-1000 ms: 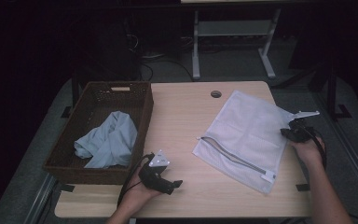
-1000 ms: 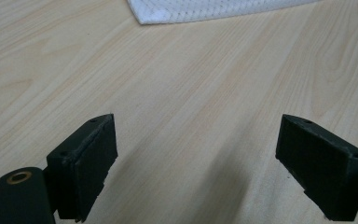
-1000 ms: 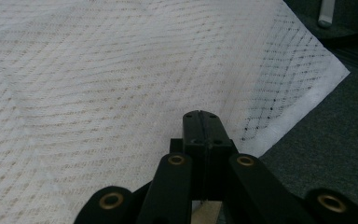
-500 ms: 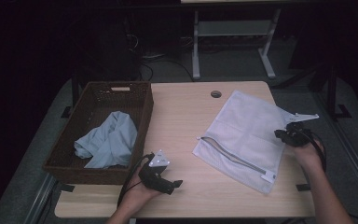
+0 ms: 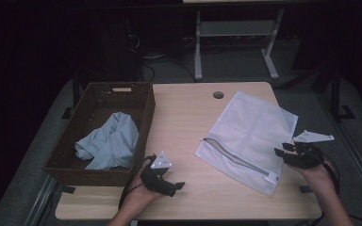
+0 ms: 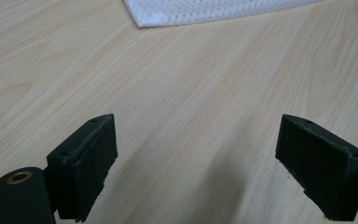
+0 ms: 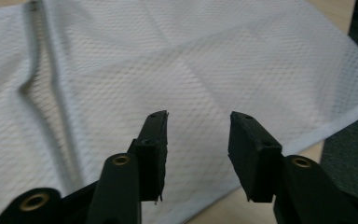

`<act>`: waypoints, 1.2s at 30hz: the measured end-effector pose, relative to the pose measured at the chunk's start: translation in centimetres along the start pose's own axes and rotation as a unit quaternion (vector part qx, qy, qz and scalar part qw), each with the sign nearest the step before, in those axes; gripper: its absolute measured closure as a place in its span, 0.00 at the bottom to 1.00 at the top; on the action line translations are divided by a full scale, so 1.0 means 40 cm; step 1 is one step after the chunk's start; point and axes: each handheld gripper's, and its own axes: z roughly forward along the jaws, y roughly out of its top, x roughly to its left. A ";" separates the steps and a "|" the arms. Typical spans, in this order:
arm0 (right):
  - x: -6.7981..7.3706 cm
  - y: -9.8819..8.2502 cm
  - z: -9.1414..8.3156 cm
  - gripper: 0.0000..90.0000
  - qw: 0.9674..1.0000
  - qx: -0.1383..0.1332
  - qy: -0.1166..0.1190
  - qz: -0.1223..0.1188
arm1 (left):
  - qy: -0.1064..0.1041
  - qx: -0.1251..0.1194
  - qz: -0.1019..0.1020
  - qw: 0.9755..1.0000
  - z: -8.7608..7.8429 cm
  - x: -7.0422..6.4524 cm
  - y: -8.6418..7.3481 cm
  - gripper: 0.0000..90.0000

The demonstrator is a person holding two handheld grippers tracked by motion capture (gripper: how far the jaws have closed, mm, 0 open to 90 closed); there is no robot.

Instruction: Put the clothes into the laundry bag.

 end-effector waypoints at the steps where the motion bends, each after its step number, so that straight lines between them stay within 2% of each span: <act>1: 0.009 -0.006 -0.006 0.58 1.000 -0.002 0.005 -0.002 | 0.000 0.000 0.000 1.000 0.000 0.000 0.000 0.13; 4: 0.038 -0.021 -0.021 0.54 1.000 -0.005 0.011 -0.007 | -0.003 0.001 -0.003 1.000 -0.001 0.000 0.001 0.14; 5: 0.038 -0.021 -0.021 0.54 1.000 -0.005 0.011 -0.007 | -0.003 0.001 -0.003 1.000 -0.001 0.000 0.001 0.14; 6: 0.054 -0.028 -0.028 0.52 1.000 -0.006 0.015 -0.014 | -0.005 0.000 -0.003 1.000 -0.002 -0.002 0.002 0.14; 7: 0.054 -0.028 -0.028 0.52 1.000 -0.006 0.015 -0.014 | -0.005 0.000 -0.003 1.000 -0.002 -0.002 0.002 0.14; 13: 0.109 -0.052 -0.038 0.47 0.998 -0.011 0.052 -0.022 | -0.008 0.002 0.001 1.000 -0.002 -0.004 0.001 0.14; 14: 0.109 -0.052 -0.038 0.47 0.998 -0.011 0.052 -0.022 | -0.007 0.001 0.002 1.000 -0.002 -0.004 0.001 0.14; 15: 0.126 -0.057 -0.037 0.43 0.998 -0.009 0.062 -0.025 | -0.006 0.000 0.004 1.000 -0.003 -0.005 0.001 0.14; 20: 0.159 -0.057 -0.030 0.41 0.996 -0.005 0.076 -0.042 | -0.009 -0.002 0.004 1.000 -0.002 -0.007 0.001 0.14; 24: 0.196 -0.053 -0.020 0.36 0.994 -0.004 0.097 -0.052 | -0.014 0.001 0.006 1.000 0.003 -0.012 0.002 0.14; 30: 0.250 -0.072 -0.011 0.26 0.988 0.011 0.133 -0.072 | -0.015 0.000 0.007 1.000 0.001 -0.017 0.003 0.14; 36: 0.266 -0.075 0.013 0.23 0.984 0.029 0.147 -0.096 | -0.020 0.000 0.012 1.000 -0.007 -0.028 0.016 0.14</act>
